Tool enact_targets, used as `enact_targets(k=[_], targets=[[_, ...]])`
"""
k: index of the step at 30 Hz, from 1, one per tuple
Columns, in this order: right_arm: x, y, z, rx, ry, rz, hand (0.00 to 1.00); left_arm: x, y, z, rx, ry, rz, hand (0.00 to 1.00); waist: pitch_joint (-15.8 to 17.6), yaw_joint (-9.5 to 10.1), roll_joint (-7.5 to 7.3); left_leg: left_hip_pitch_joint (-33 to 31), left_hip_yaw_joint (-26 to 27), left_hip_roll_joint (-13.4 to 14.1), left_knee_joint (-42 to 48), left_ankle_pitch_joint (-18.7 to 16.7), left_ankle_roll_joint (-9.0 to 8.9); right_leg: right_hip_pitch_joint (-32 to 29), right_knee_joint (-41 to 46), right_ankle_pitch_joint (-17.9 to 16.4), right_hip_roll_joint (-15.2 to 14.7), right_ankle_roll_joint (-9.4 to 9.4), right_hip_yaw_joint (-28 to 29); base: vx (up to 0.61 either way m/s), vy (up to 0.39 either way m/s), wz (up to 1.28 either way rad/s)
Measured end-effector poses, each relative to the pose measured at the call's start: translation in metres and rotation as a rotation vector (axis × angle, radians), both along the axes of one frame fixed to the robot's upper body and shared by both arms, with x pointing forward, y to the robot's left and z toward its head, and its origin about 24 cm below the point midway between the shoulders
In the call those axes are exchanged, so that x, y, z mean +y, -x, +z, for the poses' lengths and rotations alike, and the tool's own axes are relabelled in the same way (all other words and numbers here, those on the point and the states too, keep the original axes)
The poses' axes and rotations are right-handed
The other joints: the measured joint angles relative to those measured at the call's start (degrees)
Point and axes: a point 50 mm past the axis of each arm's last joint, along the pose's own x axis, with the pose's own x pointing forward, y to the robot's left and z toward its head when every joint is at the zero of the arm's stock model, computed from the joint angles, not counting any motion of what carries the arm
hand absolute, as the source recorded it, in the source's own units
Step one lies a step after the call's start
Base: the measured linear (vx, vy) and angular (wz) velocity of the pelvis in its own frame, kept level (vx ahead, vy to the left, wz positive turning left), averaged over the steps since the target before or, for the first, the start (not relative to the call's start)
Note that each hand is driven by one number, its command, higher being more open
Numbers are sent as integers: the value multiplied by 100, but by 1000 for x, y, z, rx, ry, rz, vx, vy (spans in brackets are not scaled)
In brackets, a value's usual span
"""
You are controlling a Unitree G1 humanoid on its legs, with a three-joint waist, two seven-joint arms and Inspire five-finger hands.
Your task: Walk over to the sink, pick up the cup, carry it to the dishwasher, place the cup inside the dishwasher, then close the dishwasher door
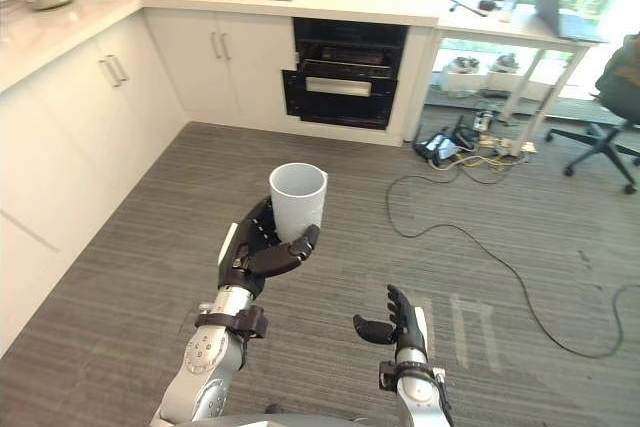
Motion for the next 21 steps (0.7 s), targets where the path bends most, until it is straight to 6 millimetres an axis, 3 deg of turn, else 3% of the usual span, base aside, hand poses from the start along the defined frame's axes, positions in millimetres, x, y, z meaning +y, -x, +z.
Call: enact_targets(k=[4, 8, 9, 11, 12, 14, 16, 19, 20, 21], targets=[[0, -9, 5, -26, 6, 11, 90, 2, 0, 3, -12, 4, 10, 30, 22, 163, 27, -222, 185, -33, 422, -203, 106, -270, 625, -413, -267, 163, -108, 39, 102, 29], [7, -18, 9, -50, -6, 21, 90, 1, 2, 6, -24, 10, 1, 30, 74, 176, -54, -305, 216, -310, 1027, -809, 276, -401, 1368, -972, -725, 445, -89, 143, 193, 7], [7, -19, 9, -52, -3, 26, 90, -3, 3, 6, -27, 15, -17, 30, 67, 168, -38, -240, 205, -499, 1207, -1055, 363, -442, 1864, -1179, -1005, 572, -83, 235, 221, 10], [6, -20, 9, -47, 7, 36, 90, -6, 4, 7, -28, 21, -35, 30, 93, 151, -82, -156, 166, -672, 1238, -1160, 504, -806, 2846, -1172, -1266, 474, -41, 299, 242, 24], [8, -20, 8, -38, 7, 41, 90, -7, 4, 9, -34, 18, -47, 30, 124, 94, -128, 59, 43, -821, 1151, -1214, 607, -1143, 3807, -947, -1397, 143, 277, 381, 211, 57], [13, -17, 6, -26, -9, 48, 90, -7, 5, 9, -38, 3, -64, 30, 171, 4, -192, 340, -165, -849, 999, -1256, 676, -1406, 4345, -1113, -1196, 127, 728, 348, 95, 61], [17, -19, 11, -51, -21, 56, 90, -6, 5, 10, -44, -9, -69, 30, 172, -34, -208, 684, -482, -821, 589, -1256, 675, -1980, 4031, -1402, -695, 20, 883, 376, 10, 61], [17, -24, 18, -91, -18, 60, 90, -6, 5, 10, -45, -11, -72, 30, 227, -105, -81, 1076, -718, -688, 237, -1278, 624, -2543, 3349, -1336, -211, 58, 908, 391, -48, 50], [17, -26, 22, -109, -16, 66, 90, -8, 4, 12, -54, -10, -78, 30, 214, -116, -107, 1198, -766, -672, 197, -1383, 435, -2697, 2655, -960, -9, 80, 984, 472, -81, 76], [19, -25, 23, -112, -11, 85, 90, -9, 4, 10, -51, -16, -88, 30, 167, -156, -202, 1337, -807, -703, 262, -1536, 219, -2688, 2356, 148, 51, -132, 1179, 507, -90, 66]])
